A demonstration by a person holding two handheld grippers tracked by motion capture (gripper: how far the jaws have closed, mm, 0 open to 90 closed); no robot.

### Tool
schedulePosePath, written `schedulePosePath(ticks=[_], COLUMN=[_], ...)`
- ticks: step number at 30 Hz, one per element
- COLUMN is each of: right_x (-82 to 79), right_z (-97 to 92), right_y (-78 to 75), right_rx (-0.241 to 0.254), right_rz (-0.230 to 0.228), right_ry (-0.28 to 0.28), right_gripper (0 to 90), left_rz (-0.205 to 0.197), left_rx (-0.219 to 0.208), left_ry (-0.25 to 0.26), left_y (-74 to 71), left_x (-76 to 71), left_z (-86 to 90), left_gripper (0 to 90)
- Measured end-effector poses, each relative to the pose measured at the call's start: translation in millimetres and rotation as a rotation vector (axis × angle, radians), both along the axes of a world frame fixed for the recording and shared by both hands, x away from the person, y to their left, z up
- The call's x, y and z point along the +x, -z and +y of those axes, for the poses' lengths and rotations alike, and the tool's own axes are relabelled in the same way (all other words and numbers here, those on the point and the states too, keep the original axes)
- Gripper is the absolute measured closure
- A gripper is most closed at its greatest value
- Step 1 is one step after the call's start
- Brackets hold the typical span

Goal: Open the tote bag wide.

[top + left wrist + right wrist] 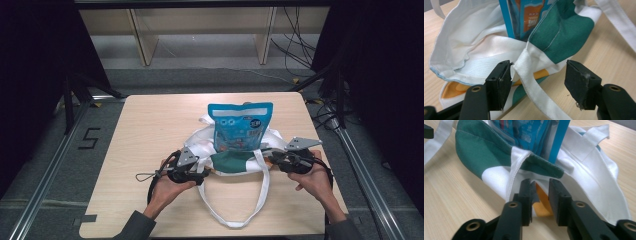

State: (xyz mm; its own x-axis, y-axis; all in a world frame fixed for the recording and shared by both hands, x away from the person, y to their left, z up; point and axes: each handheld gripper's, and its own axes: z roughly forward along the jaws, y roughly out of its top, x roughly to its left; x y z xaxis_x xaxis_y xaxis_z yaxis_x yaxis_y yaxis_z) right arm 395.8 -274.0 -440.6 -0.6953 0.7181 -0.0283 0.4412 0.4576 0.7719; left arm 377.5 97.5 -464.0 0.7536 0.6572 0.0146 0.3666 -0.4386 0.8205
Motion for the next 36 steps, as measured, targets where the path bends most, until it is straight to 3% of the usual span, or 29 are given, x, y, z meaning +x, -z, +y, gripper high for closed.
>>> schedulePosePath(ticks=[1,2,3,4,6,7,8,9,10,11,14,16,17,18,22,24,25,28,29,30,33,34,35,36], right_x=[-3.5,-4.2,-7.5,-7.7,-9.3,-12.3,-11.4,-12.2,-13.1,-14.6,-18.9,-19.4,-20.4,-22.5,-23.5,-25.7,-24.1,-25.9,-26.4,-27.9,-29.5,-29.5,-30.8,-31.6], right_z=[0.1,-1.7,-2.2,-4.5,-5.1,-5.3,-7.0,-7.4,-7.4,-7.1,-6.2,-6.7,-6.2,-4.6,-3.2,-2.2,-3.3,-1.4,-1.5,0.2,0.3,0.1,0.6,0.6], right_y=[-1.5,-2.6,-4.0,-4.8,-4.9,-5.9,-5.4,-5.2,-4.5,-4.1,-3.2,-2.7,-2.5,-1.5,0.4,1.5,2.7,5.2,6.5,7.6,8.2,8.6,9.0,9.7], right_rx=[0.013,0.011,0.019,0.015,0.021,0.026,0.018,0.014,0.014,0.015,0.018,0.008,0.004,0.011,-0.005,0.004,-0.003,0.004,-0.008,0.004,0.001,0.0,0.004,0.003], right_rz=[0.025,0.014,0.031,0.013,0.002,0.027,0.005,0.003,0.001,0.003,0.01,-0.001,0.005,0.013,-0.008,0.01,-0.013,0.001,0.016,0.013,0.005,-0.01,0.005,-0.015], right_ry=[0.021,0.03,0.042,0.036,0.04,0.05,0.04,0.037,0.032,0.041,0.042,0.03,0.029,0.034,0.022,0.031,0.021,0.033,0.015,0.03,0.014,0.005,0.004,0.005], right_gripper=[66.7,65.0,63.8,61.7,59.3,58.0,57.2,56.4,55.6,55.2,54.0,54.0,54.0,53.7,51.9,50.8,50.4,49.7,48.9,48.6,47.7,47.2,46.5,45.9], left_rz=[-0.001,-0.014,-0.015,-0.019,-0.018,-0.016,-0.021,-0.024,-0.012,-0.029,-0.011,-0.018,-0.005,-0.021,-0.004,-0.007,0.0,0.004,0.004,0.008,-0.005,0.008,0.01,0.007], left_rx=[-0.014,-0.004,-0.016,-0.007,-0.039,-0.013,-0.022,-0.014,-0.036,-0.03,-0.049,-0.032,-0.046,-0.046,-0.043,-0.028,-0.05,-0.051,-0.028,-0.051,-0.037,-0.048,-0.051,-0.042], left_ry=[0.001,0.008,0.007,0.016,-0.004,0.007,0.002,0.004,-0.011,-0.007,-0.034,-0.027,-0.032,-0.035,-0.049,-0.042,-0.061,-0.074,-0.057,-0.079,-0.067,-0.082,-0.084,-0.077], left_y=[-0.9,-2.9,-4.2,-5.0,-5.7,-7.4,-7.1,-7.6,-6.4,-6.3,-4.2,-4.2,-3.0,-2.5,0.9,2.4,4.2,6.5,6.1,7.5,9.6,10.8,11.8,12.2], left_x=[-1.9,-3.8,-6.6,-7.7,-12.5,-13.6,-15.2,-16.5,-18.8,-19.4,-24.6,-26.3,-27.8,-28.4,-33.1,-34.6,-36.6,-40.0,-40.1,-42.1,-44.3,-46.3,-47.7,-48.4], left_z=[0.7,2.6,3.4,5.5,8.0,12.1,14.0,16.9,18.1,20.6,26.8,30.9,31.9,32.7,40.0,44.3,44.4,49.5,52.9,52.4,56.3,56.1,56.6,57.6], left_gripper=[36.1,35.7,35.0,34.7,34.5,34.2,33.9,33.6,33.4,33.2,32.9,32.9,32.9,32.9,32.7,32.5,32.5,32.0,32.0,31.5,31.3,31.2,31.1,31.1])
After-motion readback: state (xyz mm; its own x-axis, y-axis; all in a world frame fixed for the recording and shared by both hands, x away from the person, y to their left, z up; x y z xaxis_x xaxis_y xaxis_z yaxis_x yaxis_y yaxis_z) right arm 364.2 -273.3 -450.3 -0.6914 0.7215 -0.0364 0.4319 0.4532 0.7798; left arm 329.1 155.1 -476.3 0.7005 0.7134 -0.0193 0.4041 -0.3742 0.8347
